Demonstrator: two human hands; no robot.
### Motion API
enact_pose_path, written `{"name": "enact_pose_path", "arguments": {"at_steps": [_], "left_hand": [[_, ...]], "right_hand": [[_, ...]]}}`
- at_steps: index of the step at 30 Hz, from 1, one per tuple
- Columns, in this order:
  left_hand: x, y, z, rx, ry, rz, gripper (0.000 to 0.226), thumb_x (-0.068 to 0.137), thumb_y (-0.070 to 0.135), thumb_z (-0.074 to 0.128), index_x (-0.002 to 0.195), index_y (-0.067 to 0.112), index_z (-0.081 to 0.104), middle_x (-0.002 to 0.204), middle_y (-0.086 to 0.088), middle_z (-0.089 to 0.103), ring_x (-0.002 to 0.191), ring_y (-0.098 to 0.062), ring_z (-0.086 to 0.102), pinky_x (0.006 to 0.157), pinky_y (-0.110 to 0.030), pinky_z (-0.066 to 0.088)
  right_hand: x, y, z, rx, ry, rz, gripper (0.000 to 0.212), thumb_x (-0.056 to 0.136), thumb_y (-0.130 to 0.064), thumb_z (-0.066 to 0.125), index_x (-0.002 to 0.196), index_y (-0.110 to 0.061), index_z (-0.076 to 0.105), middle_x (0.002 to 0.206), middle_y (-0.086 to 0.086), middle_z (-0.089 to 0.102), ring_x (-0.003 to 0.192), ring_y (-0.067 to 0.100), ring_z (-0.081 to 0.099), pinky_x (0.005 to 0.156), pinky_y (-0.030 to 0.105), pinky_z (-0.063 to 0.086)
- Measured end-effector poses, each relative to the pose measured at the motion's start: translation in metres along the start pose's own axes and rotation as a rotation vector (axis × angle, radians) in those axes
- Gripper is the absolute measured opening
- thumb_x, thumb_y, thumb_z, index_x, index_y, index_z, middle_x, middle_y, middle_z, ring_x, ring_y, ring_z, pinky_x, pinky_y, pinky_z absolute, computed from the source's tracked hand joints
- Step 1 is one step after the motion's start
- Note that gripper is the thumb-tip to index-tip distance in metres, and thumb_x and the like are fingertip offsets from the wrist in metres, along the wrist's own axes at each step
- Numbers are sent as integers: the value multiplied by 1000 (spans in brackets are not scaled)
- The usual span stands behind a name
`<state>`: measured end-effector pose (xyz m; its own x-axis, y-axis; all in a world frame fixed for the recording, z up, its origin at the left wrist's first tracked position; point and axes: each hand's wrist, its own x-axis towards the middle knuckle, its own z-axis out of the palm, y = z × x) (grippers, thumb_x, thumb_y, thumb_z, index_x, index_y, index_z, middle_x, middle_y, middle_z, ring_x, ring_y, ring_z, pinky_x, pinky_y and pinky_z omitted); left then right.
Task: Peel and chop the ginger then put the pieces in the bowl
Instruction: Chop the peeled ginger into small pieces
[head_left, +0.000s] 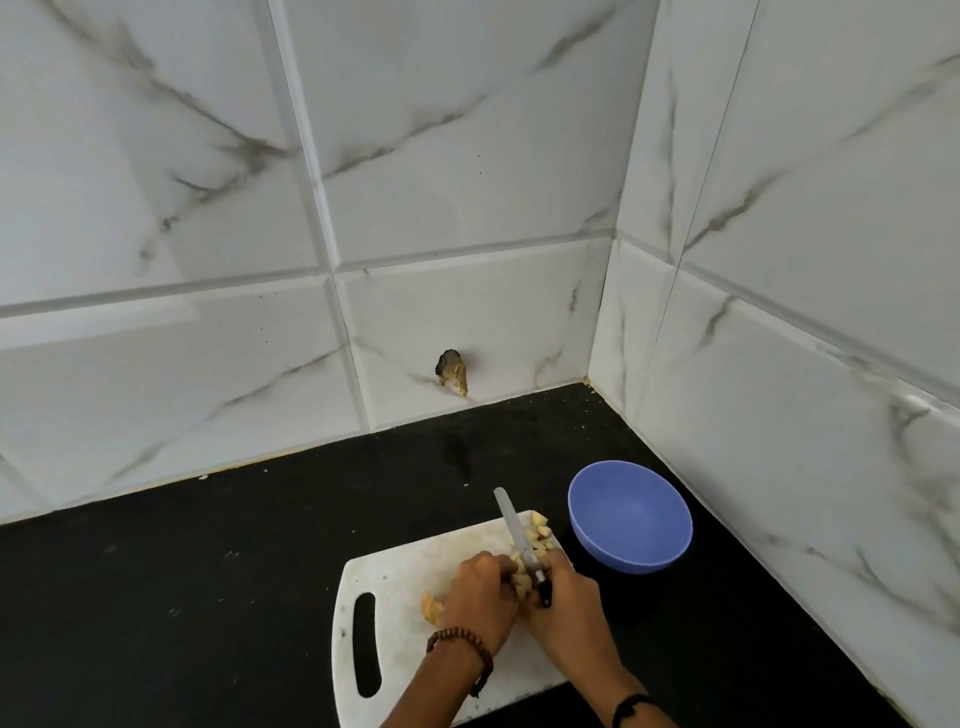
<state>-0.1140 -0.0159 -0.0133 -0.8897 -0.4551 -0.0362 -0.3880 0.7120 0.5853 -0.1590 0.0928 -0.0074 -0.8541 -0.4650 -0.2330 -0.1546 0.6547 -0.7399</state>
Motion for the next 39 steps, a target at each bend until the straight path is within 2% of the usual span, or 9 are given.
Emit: {"name": "enact_pose_path", "arguments": {"at_steps": [7,11,16,19,24,28,32,35,39], "left_hand": [[-14,-30,-34,205,134,57,26,94,25,51,116,33,62,119,15,58,114,-5,43,93,-19,34],[-25,-55,-49,167,-1,15,29,93,35,55,121,35,58,124,11,54,115,-7,43,98,-23,38],[-35,-74,-53,42,-94,12,36,89,20,63,123,30,58,122,10,55,112,-5,49,97,-14,39],[-38,-78,-55,26,-77,2,39,88,9,62,120,30,60,116,11,58,105,-2,53,95,-11,41],[-35,-82,-54,-47,-52,-40,36,85,8,66,115,27,64,104,12,61,98,-2,58,92,-13,46],[-36,-88,-50,-119,-27,-55,35,84,10,68,114,27,64,103,15,60,95,-2,58,85,-8,46],[-37,-93,-49,-168,-12,-91,34,83,18,71,115,27,64,104,15,61,94,-1,59,94,-18,48],[-37,-93,-50,-107,41,-95,34,85,22,68,117,29,61,113,15,56,93,-2,57,85,-9,45],[-39,-84,-49,17,113,-73,38,86,31,66,121,40,54,120,24,40,106,-2,48,81,-9,44]], "right_hand": [[-5,-22,17,12,-26,-59,33,92,-25,67,121,-27,50,116,-9,59,90,0,53,65,4,43],[-7,-38,32,29,-91,-37,33,90,-31,68,118,-30,51,115,-10,60,101,4,57,84,15,49],[-9,-50,43,37,-213,-40,39,84,-30,75,115,-30,51,107,-13,56,95,2,53,63,8,40],[-11,-52,49,46,-205,-74,37,84,-33,76,113,-31,52,108,-13,58,93,1,55,65,7,42],[-11,-53,54,70,-184,-81,36,82,-34,78,109,-32,53,102,-15,60,90,1,58,69,7,47],[-9,-49,52,46,-174,-90,28,85,-34,74,103,-34,53,93,-16,59,88,-1,57,67,9,44],[-4,-44,48,34,-149,-90,24,87,-30,73,103,-29,56,93,-15,62,86,-1,59,64,8,43],[-2,-40,46,60,-120,-84,22,87,-28,73,102,-28,57,91,-15,61,84,-3,58,64,8,42],[-4,-34,45,151,-78,-25,26,83,-30,77,99,-32,57,98,-16,63,91,-3,59,68,7,42]]}}
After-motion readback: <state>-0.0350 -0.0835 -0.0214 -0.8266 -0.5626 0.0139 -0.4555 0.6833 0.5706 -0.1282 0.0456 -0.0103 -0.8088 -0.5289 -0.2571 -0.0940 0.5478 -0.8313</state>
